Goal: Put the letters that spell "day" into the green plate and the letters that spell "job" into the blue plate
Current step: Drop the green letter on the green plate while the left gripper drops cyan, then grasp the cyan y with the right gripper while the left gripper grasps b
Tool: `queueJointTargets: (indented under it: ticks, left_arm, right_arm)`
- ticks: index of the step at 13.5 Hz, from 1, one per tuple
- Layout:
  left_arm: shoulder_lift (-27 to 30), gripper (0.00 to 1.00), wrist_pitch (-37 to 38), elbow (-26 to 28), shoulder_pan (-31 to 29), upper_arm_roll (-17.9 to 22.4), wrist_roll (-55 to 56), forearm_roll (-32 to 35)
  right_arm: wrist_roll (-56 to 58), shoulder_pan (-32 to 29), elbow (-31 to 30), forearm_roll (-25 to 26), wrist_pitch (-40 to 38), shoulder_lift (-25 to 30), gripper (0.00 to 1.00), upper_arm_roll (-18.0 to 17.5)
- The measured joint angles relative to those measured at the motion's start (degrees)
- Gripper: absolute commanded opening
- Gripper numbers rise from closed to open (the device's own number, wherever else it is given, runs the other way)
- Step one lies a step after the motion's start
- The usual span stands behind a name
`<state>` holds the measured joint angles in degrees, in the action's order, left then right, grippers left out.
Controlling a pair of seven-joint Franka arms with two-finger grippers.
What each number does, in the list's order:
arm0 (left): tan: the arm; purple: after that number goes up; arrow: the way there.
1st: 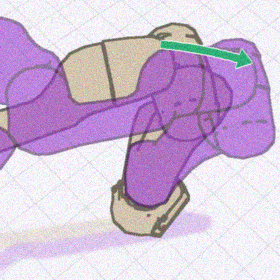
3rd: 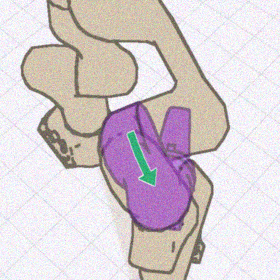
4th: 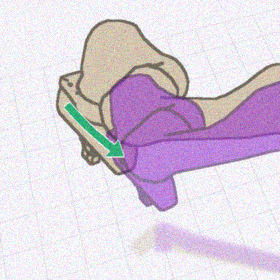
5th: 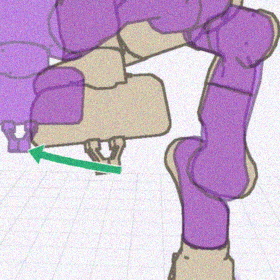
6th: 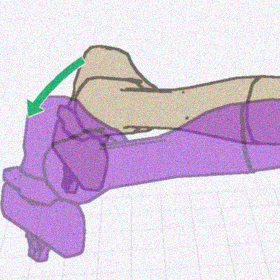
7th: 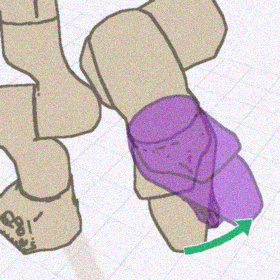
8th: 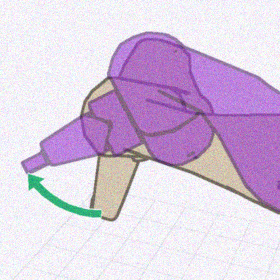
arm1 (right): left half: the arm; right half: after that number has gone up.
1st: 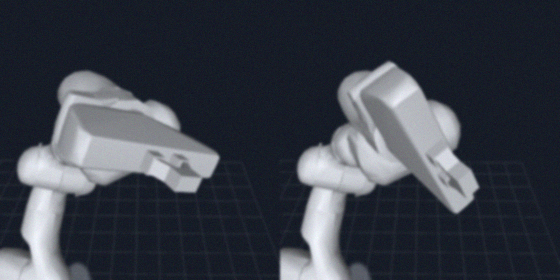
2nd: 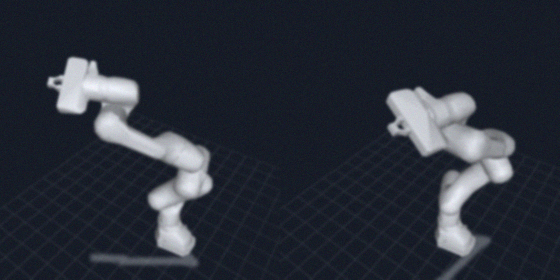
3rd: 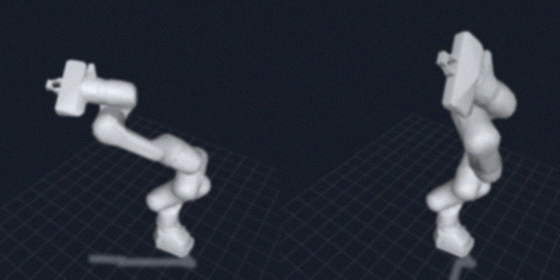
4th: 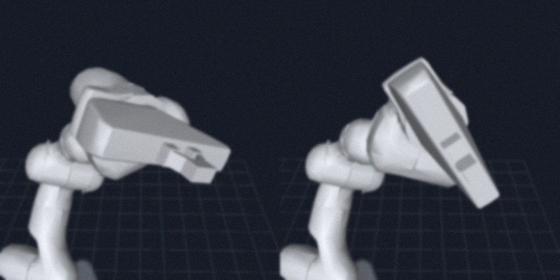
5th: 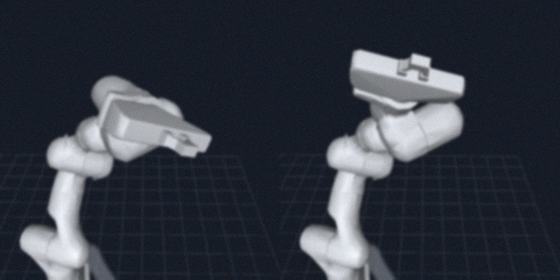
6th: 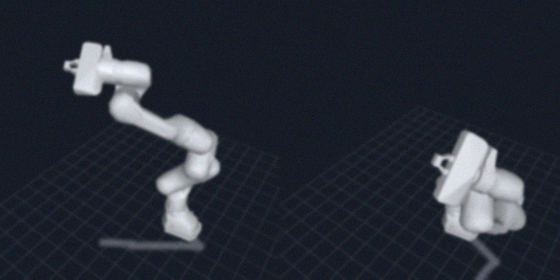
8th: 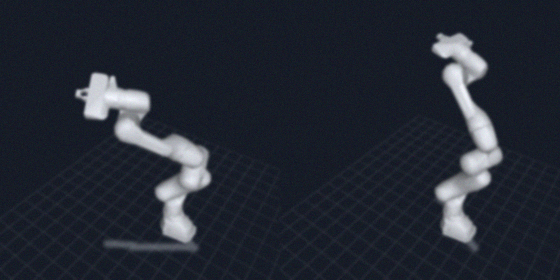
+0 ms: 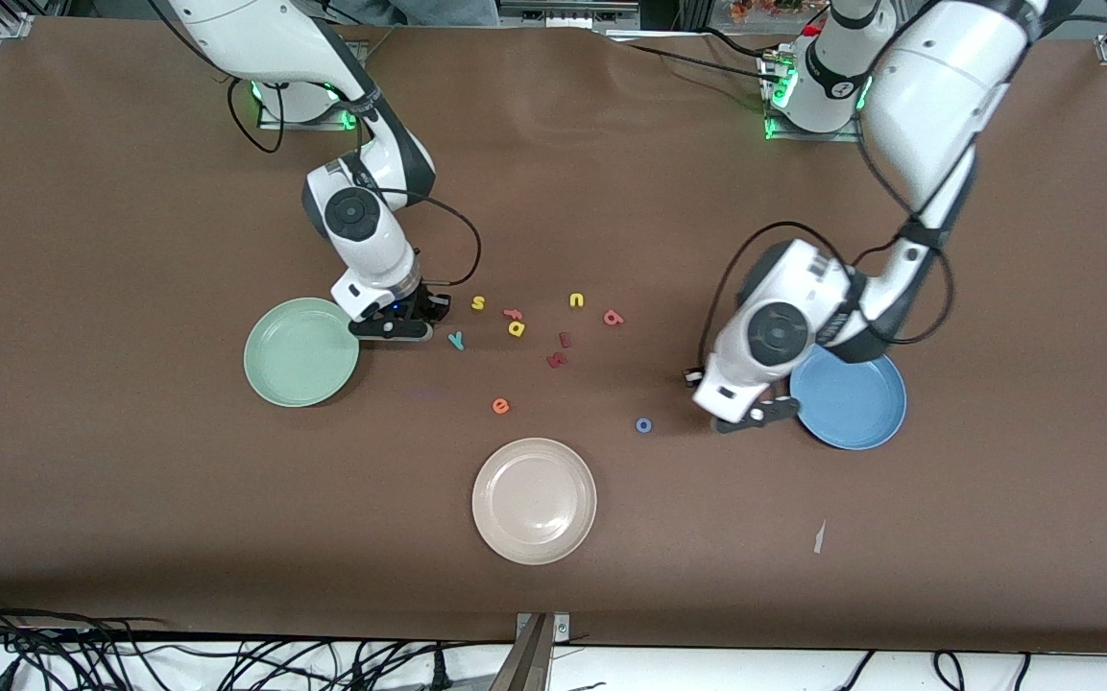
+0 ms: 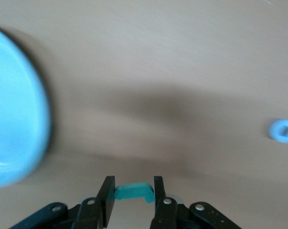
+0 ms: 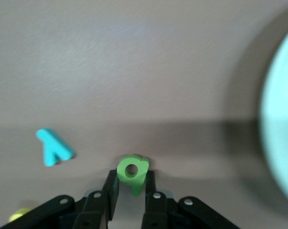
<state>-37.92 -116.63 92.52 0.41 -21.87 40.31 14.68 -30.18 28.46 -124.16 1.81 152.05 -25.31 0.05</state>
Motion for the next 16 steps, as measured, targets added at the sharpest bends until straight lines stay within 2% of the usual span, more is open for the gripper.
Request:
queueJointTargets:
  ticks: [3,4,5,6,8,9,13,16]
  left_arm:
    - [1.21,0.25,2.18,0.07,-8.14,0.14,-12.47,-0.02]
    - [1.12,0.29,2.22,0.31,-10.09,0.34,-15.77,0.26]
    - [0.9,0.72,2.24,0.52,-11.49,0.7,-18.44,1.15]
    - [0.5,1.0,2.24,0.66,-12.51,0.98,-20.13,2.53]
    - [-0.21,1.0,2.23,0.72,-13.12,0.97,-21.1,3.62]
    - [-0.34,1.0,2.13,0.69,-12.9,0.67,-20.45,3.61]
    - [-0.33,1.0,1.06,-0.09,-7.19,-0.56,-8.87,-0.14]
    - [-0.35,1.0,-3.58,1.3,-1.38,-1.81,1.23,-2.35]
  right_arm:
    - [9.83,-3.72,0.58,0.01,-5.67,4.65,0.24,2.07]
    - [13.48,-5.7,0.61,0.02,-7.04,6.05,0.26,2.26]
    - [17.23,-7.89,0.61,0.03,-7.85,7.09,0.4,2.37]
    - [20.62,-10.12,0.6,0.03,-8.35,7.6,0.59,2.42]
    - [23.73,-12.85,0.46,0.03,-8.58,7.61,0.72,2.43]
    - [23.75,-13.08,0.45,0.02,-8.58,7.54,0.74,2.4]
    - [15.96,-11.19,2.09,0.01,-8.52,6.8,0.74,-0.52]
    - [2.22,-3.64,7.06,0.01,-8.52,2.24,0.74,-1.53]
